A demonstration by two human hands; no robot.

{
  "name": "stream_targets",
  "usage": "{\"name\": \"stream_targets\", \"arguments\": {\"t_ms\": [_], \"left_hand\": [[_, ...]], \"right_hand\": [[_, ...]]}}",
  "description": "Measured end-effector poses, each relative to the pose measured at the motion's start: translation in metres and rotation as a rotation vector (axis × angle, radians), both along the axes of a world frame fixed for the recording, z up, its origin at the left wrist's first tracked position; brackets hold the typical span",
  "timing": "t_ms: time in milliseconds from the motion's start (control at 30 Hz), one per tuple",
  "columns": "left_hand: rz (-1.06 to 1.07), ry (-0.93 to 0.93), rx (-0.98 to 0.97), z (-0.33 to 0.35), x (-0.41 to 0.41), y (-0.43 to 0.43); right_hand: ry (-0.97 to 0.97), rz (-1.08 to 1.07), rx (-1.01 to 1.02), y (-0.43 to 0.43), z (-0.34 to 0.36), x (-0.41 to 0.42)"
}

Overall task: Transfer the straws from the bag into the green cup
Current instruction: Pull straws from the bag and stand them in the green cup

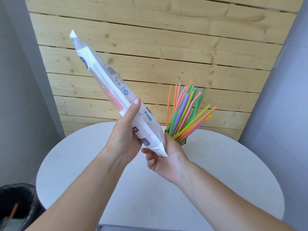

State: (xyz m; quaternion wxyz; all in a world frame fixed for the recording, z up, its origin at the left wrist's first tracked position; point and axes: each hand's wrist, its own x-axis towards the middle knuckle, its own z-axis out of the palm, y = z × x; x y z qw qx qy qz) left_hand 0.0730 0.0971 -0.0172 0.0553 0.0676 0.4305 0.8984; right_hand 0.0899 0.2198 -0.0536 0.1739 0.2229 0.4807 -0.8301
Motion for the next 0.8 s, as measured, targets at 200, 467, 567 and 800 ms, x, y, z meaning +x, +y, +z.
{"name": "stream_targets", "arguments": {"t_ms": [200,467,567,800], "left_hand": [[0.071,0.195,-0.166,-0.003,-0.002,0.003],[0.134,0.142,-0.182,-0.007,-0.01,-0.006],[0.146,0.121,-0.165,-0.009,-0.014,-0.009],[0.073,0.116,-0.144,-0.008,-0.018,-0.021]], "right_hand": [[0.008,-0.018,0.035,0.003,-0.001,-0.003],[-0.027,-0.058,0.012,0.007,-0.008,-0.003],[-0.029,-0.056,0.015,0.007,-0.008,-0.003],[-0.013,-0.071,-0.047,0.01,-0.01,-0.006]]}}
